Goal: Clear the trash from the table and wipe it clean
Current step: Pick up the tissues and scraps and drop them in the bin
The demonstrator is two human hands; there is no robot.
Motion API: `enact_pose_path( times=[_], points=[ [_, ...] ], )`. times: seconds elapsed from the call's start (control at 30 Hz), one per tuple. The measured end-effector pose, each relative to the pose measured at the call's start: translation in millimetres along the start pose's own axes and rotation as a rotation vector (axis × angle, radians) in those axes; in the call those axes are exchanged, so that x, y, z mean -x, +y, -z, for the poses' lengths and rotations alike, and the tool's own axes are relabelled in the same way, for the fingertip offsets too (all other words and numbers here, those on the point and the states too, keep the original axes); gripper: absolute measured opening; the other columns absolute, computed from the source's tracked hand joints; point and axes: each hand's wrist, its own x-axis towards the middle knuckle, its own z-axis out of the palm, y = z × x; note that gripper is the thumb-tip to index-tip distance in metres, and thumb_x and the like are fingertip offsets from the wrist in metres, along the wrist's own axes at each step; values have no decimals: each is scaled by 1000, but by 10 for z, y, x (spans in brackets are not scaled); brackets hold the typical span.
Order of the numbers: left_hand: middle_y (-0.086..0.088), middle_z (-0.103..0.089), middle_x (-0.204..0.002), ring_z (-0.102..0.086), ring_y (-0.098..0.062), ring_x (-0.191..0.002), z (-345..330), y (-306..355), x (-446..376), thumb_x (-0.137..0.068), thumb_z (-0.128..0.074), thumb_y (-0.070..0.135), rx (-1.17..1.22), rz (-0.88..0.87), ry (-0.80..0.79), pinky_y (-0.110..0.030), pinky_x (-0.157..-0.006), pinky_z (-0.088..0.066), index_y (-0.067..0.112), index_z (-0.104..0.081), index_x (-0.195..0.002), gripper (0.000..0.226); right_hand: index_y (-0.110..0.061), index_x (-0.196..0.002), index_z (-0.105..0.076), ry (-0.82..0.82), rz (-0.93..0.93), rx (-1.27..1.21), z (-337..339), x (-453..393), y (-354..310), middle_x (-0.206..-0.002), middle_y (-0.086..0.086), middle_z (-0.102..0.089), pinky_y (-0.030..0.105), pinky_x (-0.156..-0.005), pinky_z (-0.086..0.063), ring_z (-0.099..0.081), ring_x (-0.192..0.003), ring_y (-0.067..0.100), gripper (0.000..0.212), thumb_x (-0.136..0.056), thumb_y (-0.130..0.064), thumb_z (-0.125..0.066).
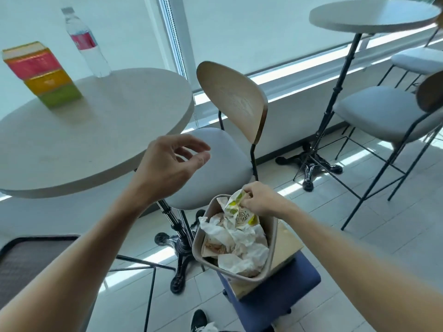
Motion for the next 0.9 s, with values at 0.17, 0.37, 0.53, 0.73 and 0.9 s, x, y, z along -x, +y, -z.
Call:
enact_pose_path(
  times=[0.17,0.37,0.53,0.73,0.9],
  points=[
    [21,-72,-89,-66,-4,-81,3,-4,175,-85,-73,26,-14,56,23,-25,-72,-57,32,-74,-90,8,-33,-100,-69,-140,-3,143,-212,10,208,-94,-6,-71,44,-84,-57,-68,-87,17,23,-83,-24,-57],
    [22,-71,-86,-65,-4,-76,193,-55,362,-85,-73,27,-42,84,72,-23,-70,-56,35,-74,-88,9,-21,-127,-62,-224,-21,196,-149,-41,117,-114,1,-67,32,-90,-52,-63,-99,15,44,-84,-25,-73],
    [16,-73,-87,-66,-6,-79,512,-153,462,-85,-73,26,-49,88,104,-27,-72,-57,32,-74,-90,8,-20,-124,-63,-120,54,155,160,-57,-294,-123,2,-62,32,-97,-47,-59,-110,20,39,-87,-29,-70],
    [17,-73,-87,-68,-8,-80,974,-327,566,-85,-73,23,-38,82,155,-29,-73,-58,30,-75,-90,8,-22,-118,-61,-1,237,-57,425,120,-1091,-105,5,-66,31,-84,-51,-65,-93,17,24,-95,-27,-62],
    [18,-73,-85,-67,-6,-79,1446,-555,591,-85,-74,24,-24,79,188,-29,-71,-57,32,-75,-87,8,-21,-107,-66,128,333,-224,451,292,-1746,-96,5,-71,29,-77,-54,-69,-88,16,14,-94,-20,-64]
  ],
)
